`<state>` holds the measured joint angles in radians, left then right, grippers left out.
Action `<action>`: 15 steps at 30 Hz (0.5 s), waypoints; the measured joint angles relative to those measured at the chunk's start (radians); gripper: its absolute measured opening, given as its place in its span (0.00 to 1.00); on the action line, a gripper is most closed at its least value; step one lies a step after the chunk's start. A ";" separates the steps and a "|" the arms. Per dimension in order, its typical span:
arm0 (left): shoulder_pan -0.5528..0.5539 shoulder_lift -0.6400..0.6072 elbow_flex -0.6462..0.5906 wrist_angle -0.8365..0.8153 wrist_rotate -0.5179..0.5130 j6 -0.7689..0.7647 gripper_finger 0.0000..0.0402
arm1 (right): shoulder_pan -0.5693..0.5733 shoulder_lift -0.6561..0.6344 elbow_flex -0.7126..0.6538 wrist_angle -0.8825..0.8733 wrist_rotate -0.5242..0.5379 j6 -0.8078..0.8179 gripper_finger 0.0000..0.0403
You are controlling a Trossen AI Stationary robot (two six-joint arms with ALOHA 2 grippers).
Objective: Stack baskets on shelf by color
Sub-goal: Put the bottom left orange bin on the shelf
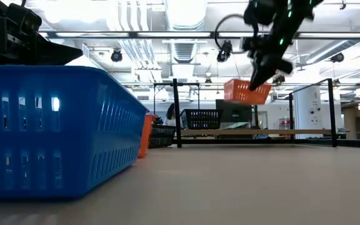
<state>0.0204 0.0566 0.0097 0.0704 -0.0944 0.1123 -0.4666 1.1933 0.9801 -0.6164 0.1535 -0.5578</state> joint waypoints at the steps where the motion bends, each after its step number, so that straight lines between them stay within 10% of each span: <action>1: 0.000 0.000 0.000 0.000 0.000 0.000 0.00 | -0.033 0.012 -0.015 0.036 -0.028 -0.011 0.03; 15: 0.000 0.000 0.000 0.000 0.000 0.000 0.00 | -0.115 0.269 0.039 0.071 -0.111 -0.053 0.03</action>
<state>0.0203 0.0566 0.0101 0.0704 -0.0942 0.1123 -0.5812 1.4625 1.0191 -0.5453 0.0427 -0.6112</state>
